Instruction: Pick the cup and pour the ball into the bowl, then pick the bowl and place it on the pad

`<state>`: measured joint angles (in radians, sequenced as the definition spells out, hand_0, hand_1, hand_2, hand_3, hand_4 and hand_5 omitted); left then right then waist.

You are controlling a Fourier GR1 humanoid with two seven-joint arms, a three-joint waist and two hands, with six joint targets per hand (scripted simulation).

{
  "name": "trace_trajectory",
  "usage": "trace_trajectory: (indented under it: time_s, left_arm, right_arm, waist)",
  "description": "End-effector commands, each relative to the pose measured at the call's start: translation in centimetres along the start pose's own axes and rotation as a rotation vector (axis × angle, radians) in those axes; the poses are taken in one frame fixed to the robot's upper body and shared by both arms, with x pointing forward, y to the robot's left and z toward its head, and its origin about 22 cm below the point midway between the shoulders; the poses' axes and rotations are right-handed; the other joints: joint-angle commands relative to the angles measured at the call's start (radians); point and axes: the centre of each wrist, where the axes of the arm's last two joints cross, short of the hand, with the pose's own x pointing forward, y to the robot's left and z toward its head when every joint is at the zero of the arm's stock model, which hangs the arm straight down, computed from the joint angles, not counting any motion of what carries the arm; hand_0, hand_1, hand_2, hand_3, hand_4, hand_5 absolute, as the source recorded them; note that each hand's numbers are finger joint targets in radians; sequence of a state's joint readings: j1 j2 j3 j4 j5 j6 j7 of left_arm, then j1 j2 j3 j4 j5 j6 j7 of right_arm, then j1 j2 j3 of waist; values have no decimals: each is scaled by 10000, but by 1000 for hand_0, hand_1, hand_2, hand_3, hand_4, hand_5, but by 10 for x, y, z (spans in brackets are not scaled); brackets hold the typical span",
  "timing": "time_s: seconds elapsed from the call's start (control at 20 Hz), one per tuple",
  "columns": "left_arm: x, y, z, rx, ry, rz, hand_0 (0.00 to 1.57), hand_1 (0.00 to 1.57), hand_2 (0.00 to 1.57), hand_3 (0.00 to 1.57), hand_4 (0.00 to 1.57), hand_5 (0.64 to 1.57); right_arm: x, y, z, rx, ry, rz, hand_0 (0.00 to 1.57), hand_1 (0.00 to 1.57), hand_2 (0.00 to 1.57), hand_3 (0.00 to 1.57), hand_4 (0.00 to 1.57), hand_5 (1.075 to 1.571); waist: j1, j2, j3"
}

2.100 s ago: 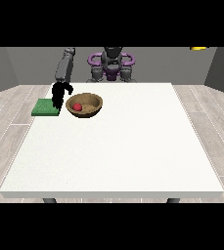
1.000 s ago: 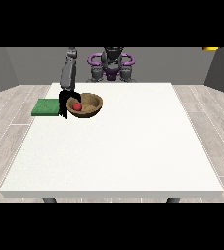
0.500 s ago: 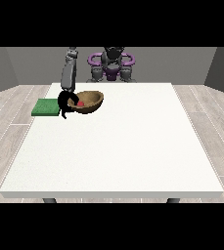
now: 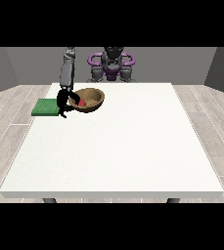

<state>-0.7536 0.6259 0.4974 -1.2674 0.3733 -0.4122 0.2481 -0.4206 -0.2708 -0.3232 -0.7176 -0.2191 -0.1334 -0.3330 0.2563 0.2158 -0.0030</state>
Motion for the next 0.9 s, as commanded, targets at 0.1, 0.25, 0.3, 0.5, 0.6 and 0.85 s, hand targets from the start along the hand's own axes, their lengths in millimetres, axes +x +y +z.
trace_trajectory:
  time_s: [0.1, 0.25, 0.3, 0.5, 0.6, 0.85]
  left_arm:
    - [-10, 29, 15, 696, 485, -36, 0, 0, 0, 0, 1199, 1539]
    - [-29, 31, 23, 869, 640, -114, 0, 0, 0, 0, 1204, 1537]
    - [-27, 39, 26, 894, 719, -134, 0, 0, 0, 0, 1204, 1537]
    - [-34, 60, 39, 1192, 1023, -273, 0, 0, 0, 0, 1198, 1545]
    - [-43, 48, 42, 1462, 801, -326, 0, 0, 0, 0, 1206, 1543]
    - [-51, 69, 61, 1545, 499, -421, 0, 0, 0, 0, 1203, 1546]
  right_arm:
    - [52, -86, -23, -1272, 1589, 2543, 1571, 1571, 1571, 1025, 1044, 1558]
    - [105, -98, -44, -993, 1260, 2994, 1571, 1571, 1571, 865, 1061, 1556]
    - [110, -102, -45, -1089, 1586, 3292, 1571, 1571, 1571, 828, 1041, 1559]
    - [153, -107, -55, -772, 1352, 3451, 1571, 1571, 1571, 545, 1101, 1567]
    - [167, -137, -55, -849, 1278, 3171, 1571, 1571, 1571, 671, 1067, 1566]
    - [158, -133, -56, -762, 1299, 2953, 1571, 1571, 1571, 381, 1123, 1568]
  waist:
    - [-733, -329, -5]
    - [-1125, -243, 14]
    - [-1092, -449, 16]
    - [-1684, -614, 20]
    - [-1672, -426, 32]
    - [-1777, -189, 30]
